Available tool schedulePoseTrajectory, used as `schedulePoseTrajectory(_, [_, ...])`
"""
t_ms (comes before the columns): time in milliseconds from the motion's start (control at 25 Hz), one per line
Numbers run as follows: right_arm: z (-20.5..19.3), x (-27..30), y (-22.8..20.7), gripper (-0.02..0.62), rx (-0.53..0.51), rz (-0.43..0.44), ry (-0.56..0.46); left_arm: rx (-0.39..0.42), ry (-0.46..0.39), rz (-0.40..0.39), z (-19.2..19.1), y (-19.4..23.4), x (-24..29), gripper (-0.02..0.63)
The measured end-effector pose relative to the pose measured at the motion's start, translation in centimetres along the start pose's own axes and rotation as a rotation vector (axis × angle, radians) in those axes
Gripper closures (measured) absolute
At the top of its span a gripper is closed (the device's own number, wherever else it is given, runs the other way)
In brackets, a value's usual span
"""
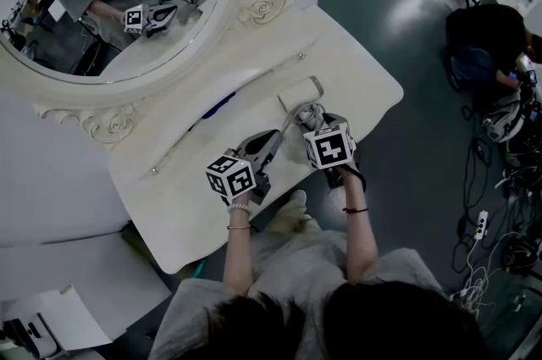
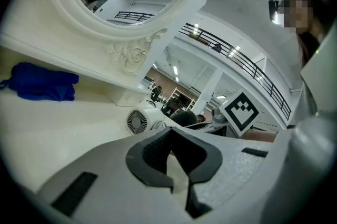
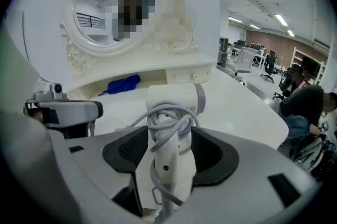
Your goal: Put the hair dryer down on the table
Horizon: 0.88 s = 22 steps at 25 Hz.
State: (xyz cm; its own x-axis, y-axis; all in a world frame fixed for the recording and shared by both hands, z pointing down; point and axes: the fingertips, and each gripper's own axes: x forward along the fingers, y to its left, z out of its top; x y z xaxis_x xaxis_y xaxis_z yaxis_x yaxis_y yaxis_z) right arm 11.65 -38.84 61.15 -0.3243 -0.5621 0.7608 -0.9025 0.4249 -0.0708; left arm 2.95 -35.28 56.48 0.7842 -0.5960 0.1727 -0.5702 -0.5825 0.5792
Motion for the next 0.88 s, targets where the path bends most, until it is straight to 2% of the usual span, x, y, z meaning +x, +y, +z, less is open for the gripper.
schedulePoseTrajectory(160, [1.2, -2.0, -0.1, 0.359, 0.049, 0.026, -0.073, 0.023, -0.003, -0.019, 0.1, -1.2, 0.2, 0.601])
schedulePoseTrajectory(560, [3.0, -5.9, 0.7, 0.577, 0.134, 0.078, -0.222, 0.105, -0.027, -0.043, 1.1, -4.2, -0.7, 0.601])
schedulePoseTrajectory(880, [3.4, -8.4, 3.0, 0.594, 0.148, 0.185, -0.305, 0.164, -0.048, -0.056, 1.5, -6.4, -2.2, 0.601])
